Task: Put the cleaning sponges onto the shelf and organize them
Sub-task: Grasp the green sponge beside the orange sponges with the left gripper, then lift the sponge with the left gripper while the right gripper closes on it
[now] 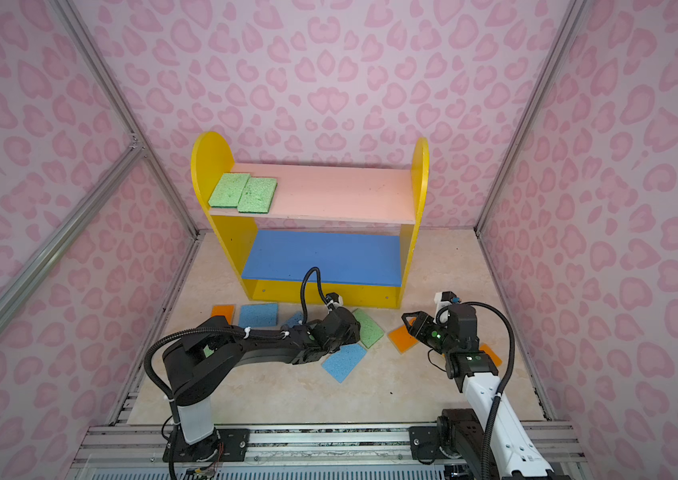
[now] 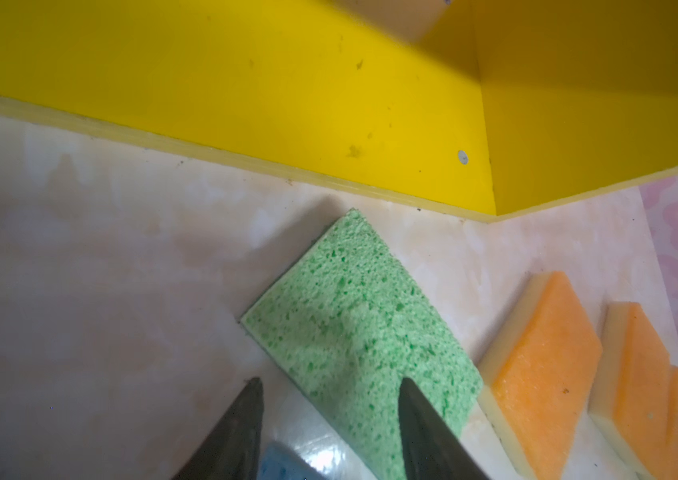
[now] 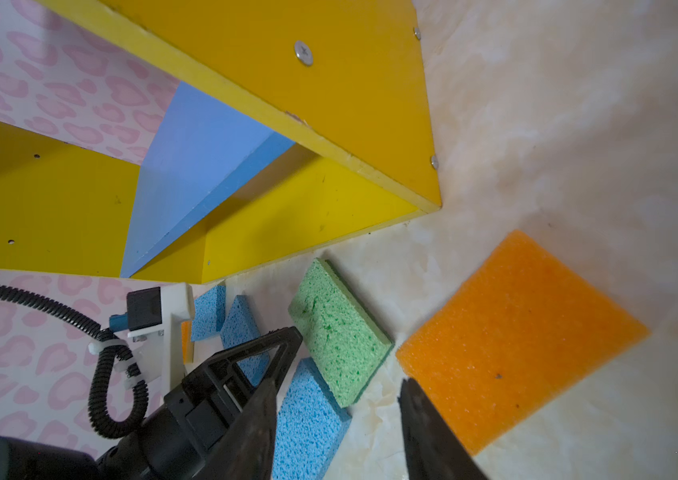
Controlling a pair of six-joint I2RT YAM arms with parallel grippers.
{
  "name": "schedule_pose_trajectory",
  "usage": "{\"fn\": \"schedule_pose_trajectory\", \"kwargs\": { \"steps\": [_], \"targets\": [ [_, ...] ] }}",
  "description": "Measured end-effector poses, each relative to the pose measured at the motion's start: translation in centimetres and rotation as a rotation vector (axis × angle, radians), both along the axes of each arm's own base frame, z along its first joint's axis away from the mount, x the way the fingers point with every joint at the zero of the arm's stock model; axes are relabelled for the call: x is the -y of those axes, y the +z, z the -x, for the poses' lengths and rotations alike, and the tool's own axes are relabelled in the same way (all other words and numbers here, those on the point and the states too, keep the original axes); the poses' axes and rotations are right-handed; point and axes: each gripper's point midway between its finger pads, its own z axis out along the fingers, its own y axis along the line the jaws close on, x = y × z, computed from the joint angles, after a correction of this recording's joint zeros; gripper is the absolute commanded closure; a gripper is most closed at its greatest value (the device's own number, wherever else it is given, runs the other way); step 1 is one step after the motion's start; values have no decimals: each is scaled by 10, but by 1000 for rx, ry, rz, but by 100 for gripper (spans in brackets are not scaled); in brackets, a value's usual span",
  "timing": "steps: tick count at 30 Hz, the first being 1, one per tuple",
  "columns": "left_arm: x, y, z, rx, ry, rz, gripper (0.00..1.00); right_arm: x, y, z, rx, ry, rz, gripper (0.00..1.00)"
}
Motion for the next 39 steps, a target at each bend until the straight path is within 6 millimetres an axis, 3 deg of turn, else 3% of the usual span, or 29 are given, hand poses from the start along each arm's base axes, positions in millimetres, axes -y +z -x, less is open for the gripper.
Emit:
{"fn": "schedule_pose_trajectory", "kwargs": {
  "steps": [3, 10, 17, 26, 30, 35, 39],
  "targets": [
    [2, -7, -2, -5, 8, -6, 62, 0, 1, 0, 3, 1, 2, 51],
    [6, -15, -5, -14, 19, -4, 94, 0, 0, 1, 3, 4, 7, 49],
    [4, -11, -6, -5, 25, 1, 96, -5, -2, 3, -10, 34, -4, 39],
    [-11, 52, 0, 99, -10, 45, 96, -34, 4, 11, 3, 155, -12, 36],
    [-28, 81, 5, 141, -13, 84, 96, -61, 15, 18, 27, 256, -16, 39],
    [-71, 93, 19, 150, 12, 118, 96, -93, 34, 24, 82, 370, -23, 46],
    [-107, 110, 29, 169, 48, 175, 96, -126, 42, 29, 102, 463, -30, 44]
  ]
}}
